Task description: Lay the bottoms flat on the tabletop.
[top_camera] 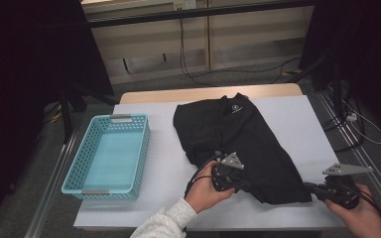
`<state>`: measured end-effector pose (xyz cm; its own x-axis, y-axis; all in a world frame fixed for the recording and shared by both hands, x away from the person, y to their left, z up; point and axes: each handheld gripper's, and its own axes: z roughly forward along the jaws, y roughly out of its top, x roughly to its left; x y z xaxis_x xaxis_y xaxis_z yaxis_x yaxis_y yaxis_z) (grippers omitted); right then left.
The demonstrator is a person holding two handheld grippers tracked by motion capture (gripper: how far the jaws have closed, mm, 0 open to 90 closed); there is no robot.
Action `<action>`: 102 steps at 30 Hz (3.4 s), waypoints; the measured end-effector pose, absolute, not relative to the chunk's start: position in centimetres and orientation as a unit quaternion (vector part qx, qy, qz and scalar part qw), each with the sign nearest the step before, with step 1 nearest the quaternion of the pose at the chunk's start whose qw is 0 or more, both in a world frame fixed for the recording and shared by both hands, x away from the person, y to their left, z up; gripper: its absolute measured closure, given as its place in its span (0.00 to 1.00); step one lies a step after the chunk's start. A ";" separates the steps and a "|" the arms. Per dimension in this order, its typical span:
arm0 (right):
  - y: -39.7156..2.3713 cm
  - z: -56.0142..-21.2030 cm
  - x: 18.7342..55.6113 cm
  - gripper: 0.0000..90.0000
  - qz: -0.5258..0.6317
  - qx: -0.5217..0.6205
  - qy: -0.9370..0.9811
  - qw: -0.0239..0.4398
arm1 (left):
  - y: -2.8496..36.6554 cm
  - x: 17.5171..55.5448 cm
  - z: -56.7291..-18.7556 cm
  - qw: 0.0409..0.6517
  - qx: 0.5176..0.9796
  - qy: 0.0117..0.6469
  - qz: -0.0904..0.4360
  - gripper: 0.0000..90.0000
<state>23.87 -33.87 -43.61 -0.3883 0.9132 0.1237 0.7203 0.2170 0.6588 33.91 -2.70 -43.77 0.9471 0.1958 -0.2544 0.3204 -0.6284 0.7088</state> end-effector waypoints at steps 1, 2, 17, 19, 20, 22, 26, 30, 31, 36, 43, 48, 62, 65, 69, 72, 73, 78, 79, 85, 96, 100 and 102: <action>-33.9 -43.6 23.4 1.00 0.332 0.536 0.763 0.138 | -2.6 33.8 -43.8 0.406 0.899 0.143 -0.076 0.99; -33.9 -43.8 23.0 1.00 0.333 0.537 0.763 0.137 | -2.4 33.7 -43.9 0.408 0.898 0.145 -0.081 0.99; -33.1 -43.7 29.9 0.50 0.359 0.525 0.747 0.195 | 1.7 35.9 -43.4 0.440 0.872 0.211 -0.033 0.41; -32.7 -44.0 31.6 0.51 0.357 0.529 0.744 0.202 | 2.4 36.2 -43.2 0.444 0.868 0.221 -0.025 0.38; -32.5 -44.2 32.4 0.50 0.355 0.531 0.743 0.200 | 2.8 36.3 -43.1 0.446 0.866 0.225 -0.020 0.36; -32.2 -44.3 33.9 0.50 0.356 0.532 0.740 0.206 | 3.4 36.6 -42.9 0.447 0.864 0.231 -0.003 0.34; -31.4 -44.4 36.2 0.50 0.357 0.530 0.738 0.217 | 4.4 37.1 -42.8 0.445 0.861 0.245 0.005 0.30; -31.0 -44.6 38.0 0.52 0.354 0.532 0.734 0.228 | 5.2 37.6 -42.9 0.443 0.858 0.259 0.007 0.27; -31.0 -44.7 38.5 0.52 0.358 0.537 0.732 0.221 | 5.3 37.7 -43.0 0.444 0.857 0.261 0.006 0.27; -31.5 -45.0 40.3 0.55 0.370 0.562 0.710 0.208 | 6.0 38.1 -42.8 0.444 0.853 0.273 0.013 0.26; -31.4 -46.1 41.5 0.66 0.349 0.571 0.718 0.191 | 6.9 38.5 -42.8 0.441 0.849 0.290 0.022 0.25; -31.6 -46.2 41.5 0.90 0.341 0.548 0.737 0.200 | 7.5 38.7 -42.8 0.443 0.843 0.303 0.026 0.24; -32.6 -46.0 41.2 0.86 0.350 0.562 0.725 0.192 | 7.8 38.6 -42.6 0.441 0.844 0.302 0.036 0.24; -32.3 -45.9 41.5 0.75 0.357 0.555 0.724 0.201 | 7.9 38.7 -42.6 0.440 0.844 0.304 0.036 0.24; -31.6 -46.0 42.3 0.68 0.357 0.550 0.729 0.196 | 8.2 38.6 -42.7 0.436 0.844 0.310 0.040 0.23; -31.1 -46.3 42.9 0.68 0.349 0.547 0.734 0.198 | 8.6 38.6 -42.7 0.434 0.842 0.317 0.047 0.23; -30.9 -46.3 43.0 0.69 0.349 0.545 0.736 0.198 | 8.8 38.6 -42.8 0.432 0.843 0.317 0.050 0.22; -30.4 -46.3 43.2 0.94 0.344 0.533 0.746 0.203 | 9.3 38.6 -43.0 0.423 0.843 0.327 0.058 0.21; -30.5 -46.3 43.2 0.98 0.348 0.535 0.744 0.196 | 9.4 38.6 -43.0 0.422 0.844 0.326 0.061 0.20; -31.0 -46.3 43.2 1.00 0.359 0.538 0.741 0.179 | 9.4 38.5 -42.9 0.426 0.841 0.329 0.058 0.20; -32.2 -46.3 42.8 1.00 0.355 0.551 0.733 0.182 | 9.3 38.7 -42.9 0.430 0.839 0.328 0.058 0.20; -32.8 -46.3 42.5 1.00 0.354 0.556 0.730 0.182 | 9.2 38.8 -42.9 0.430 0.840 0.327 0.058 0.20; -32.9 -46.3 42.4 1.00 0.355 0.555 0.729 0.184 | 9.1 38.8 -42.9 0.430 0.841 0.325 0.056 0.20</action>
